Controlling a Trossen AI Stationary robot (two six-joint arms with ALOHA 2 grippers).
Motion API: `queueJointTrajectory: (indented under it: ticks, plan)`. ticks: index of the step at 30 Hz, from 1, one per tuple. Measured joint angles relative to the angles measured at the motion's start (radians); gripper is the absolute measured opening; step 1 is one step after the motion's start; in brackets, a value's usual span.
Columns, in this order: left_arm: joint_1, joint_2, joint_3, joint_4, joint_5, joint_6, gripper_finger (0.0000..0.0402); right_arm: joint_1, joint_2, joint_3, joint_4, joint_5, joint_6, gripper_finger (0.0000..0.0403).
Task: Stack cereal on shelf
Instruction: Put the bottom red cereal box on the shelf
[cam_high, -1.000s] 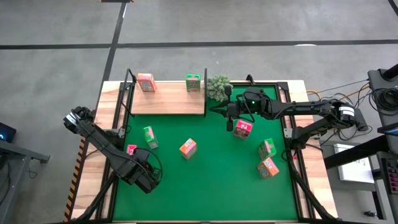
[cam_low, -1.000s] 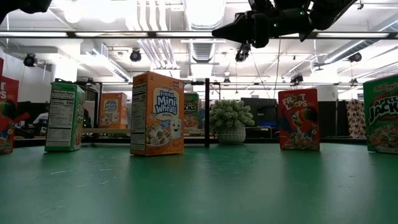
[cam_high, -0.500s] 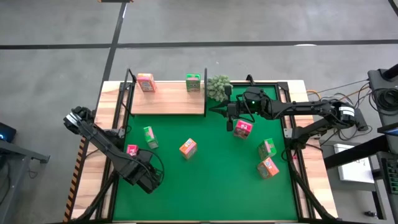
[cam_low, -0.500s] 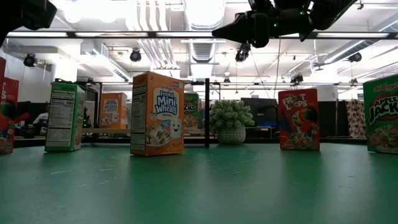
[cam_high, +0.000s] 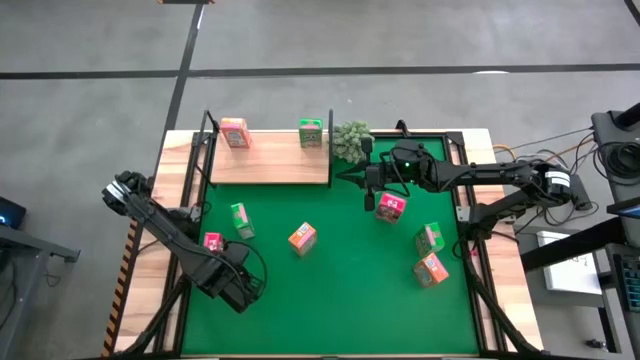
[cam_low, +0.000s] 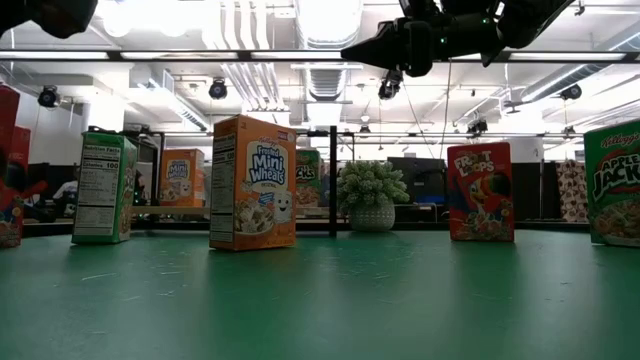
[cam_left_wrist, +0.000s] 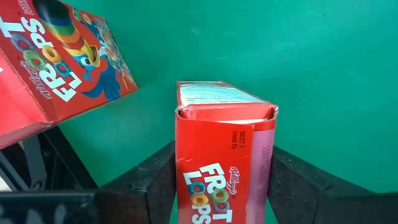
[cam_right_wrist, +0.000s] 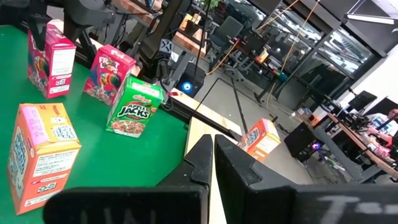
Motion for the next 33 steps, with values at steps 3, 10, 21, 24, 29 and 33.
queueJointTrajectory:
  ticks: [3, 10, 21, 24, 29, 33]
  plan:
    - [0.0, 0.0, 0.0, 0.0, 0.0, 0.002, 0.0183, 0.0, 0.0, 0.0, -0.003, 0.0, 0.002, 0.0009]
    - [0.0, 0.0, 0.001, 0.0, 0.0, 0.002, 0.0168, 0.0, 0.0, 0.0, -0.003, 0.0, 0.002, 0.0009]
    - [0.01, 0.0, 0.11, 0.002, 0.0, 0.143, 0.0164, 0.0, 0.0, 0.0, -0.004, 0.0, 0.002, 0.0009]
    - [0.031, 0.0, 0.186, 0.001, -0.025, 0.257, 0.0164, 0.0, 0.0, 0.0, -0.004, 0.0, 0.002, 0.0009]
    - [0.098, 0.0, 0.3, 0.0, -0.139, 0.548, 0.0164, 0.0, 0.0, 0.0, -0.007, 0.0, 0.004, 0.0009]
    - [0.186, 0.001, 0.373, -0.04, -0.151, 0.82, 0.0164, 0.0, 0.0, 0.0, -0.02, 0.0, 0.003, 0.0009]
